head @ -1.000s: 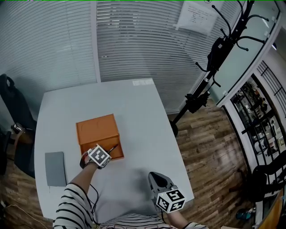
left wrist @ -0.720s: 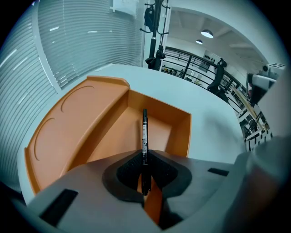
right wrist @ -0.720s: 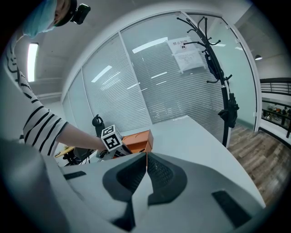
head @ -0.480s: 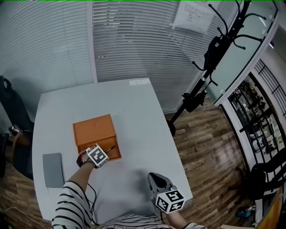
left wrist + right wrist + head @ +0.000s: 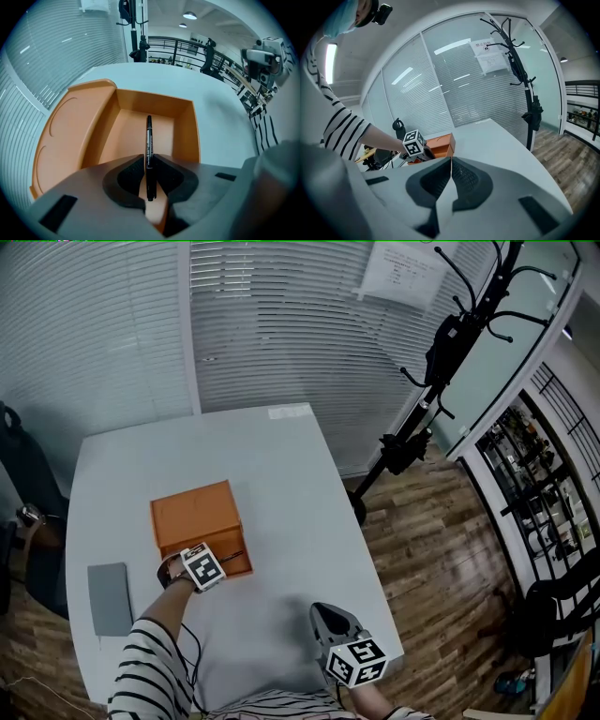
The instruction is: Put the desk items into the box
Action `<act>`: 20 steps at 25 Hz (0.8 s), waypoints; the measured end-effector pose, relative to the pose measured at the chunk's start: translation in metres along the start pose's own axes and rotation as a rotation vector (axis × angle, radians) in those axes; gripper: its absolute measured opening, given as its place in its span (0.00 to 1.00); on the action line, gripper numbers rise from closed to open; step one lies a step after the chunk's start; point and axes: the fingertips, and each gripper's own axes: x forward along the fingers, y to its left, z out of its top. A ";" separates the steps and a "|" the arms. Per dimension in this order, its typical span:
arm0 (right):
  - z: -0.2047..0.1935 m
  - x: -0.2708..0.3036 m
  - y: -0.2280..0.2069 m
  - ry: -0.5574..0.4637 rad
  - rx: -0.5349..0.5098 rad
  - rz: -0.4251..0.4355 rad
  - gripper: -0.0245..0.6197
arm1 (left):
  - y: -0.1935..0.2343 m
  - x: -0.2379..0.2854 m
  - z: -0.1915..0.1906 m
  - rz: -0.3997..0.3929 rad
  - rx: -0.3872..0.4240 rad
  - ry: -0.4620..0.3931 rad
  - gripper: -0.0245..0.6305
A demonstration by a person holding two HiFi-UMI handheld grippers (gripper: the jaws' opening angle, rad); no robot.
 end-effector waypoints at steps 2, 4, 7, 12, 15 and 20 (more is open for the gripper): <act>0.000 0.001 0.001 0.001 -0.001 0.003 0.08 | 0.001 0.000 0.000 -0.008 -0.002 -0.006 0.12; 0.000 0.001 0.002 0.002 -0.002 0.004 0.08 | 0.002 -0.001 0.001 -0.004 -0.001 -0.011 0.13; -0.001 0.001 0.002 0.002 -0.003 0.003 0.08 | 0.004 -0.003 0.001 0.016 -0.003 -0.018 0.16; 0.000 0.001 0.004 -0.002 -0.007 0.005 0.08 | 0.012 -0.012 0.000 0.053 -0.024 -0.048 0.17; 0.000 0.001 0.006 -0.001 -0.010 0.008 0.08 | 0.016 -0.019 -0.002 0.075 -0.038 -0.061 0.17; 0.000 -0.001 0.013 -0.006 -0.020 0.015 0.08 | 0.016 -0.031 -0.003 0.107 -0.072 -0.110 0.17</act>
